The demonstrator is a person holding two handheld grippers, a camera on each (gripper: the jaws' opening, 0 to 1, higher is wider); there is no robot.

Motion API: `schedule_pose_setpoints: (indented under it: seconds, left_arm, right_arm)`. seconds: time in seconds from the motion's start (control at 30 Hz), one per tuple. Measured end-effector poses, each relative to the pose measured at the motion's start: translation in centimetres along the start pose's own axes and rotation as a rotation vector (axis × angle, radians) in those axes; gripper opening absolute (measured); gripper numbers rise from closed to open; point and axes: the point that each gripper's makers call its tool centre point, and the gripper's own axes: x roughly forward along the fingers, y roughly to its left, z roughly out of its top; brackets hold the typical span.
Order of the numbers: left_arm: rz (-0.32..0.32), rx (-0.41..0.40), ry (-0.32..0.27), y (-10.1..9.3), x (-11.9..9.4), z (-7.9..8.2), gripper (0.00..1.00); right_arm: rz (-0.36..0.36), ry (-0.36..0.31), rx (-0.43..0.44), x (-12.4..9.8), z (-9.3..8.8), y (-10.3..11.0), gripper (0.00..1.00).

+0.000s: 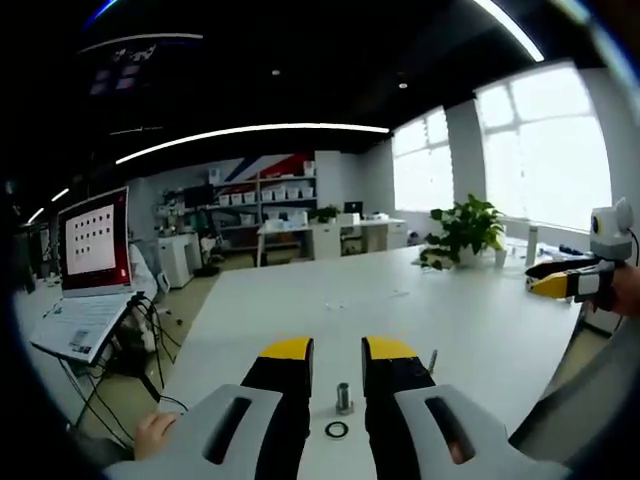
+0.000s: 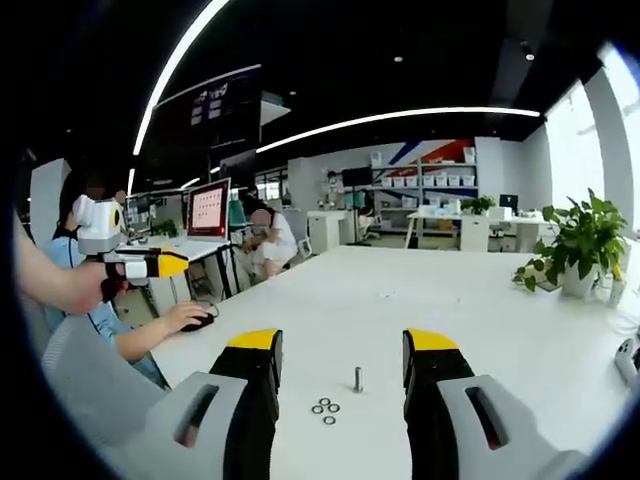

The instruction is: Place the washer onto the threaded stud by aligning its center hole with the stud, sliding it down to the base, and recovering from edge contact or off-axis alignment until the washer reaches the visible bottom stop.

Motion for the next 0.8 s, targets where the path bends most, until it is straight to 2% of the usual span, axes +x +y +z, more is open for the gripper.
schedule_pose_setpoints:
  seconds: [0.47,0.8]
  left_arm:
    - [0.001,-0.011,0.024,0.2,0.4,-0.5,0.17]
    - [-0.003,0.016,0.053,0.1,0.9,-1.3,0.17]
  right_arm:
    - [-0.005,0.011,-0.009,0.2,-0.1,-0.1,0.51]
    - [-0.001,0.0,-0.003,0.1,0.1,-0.1,0.52]
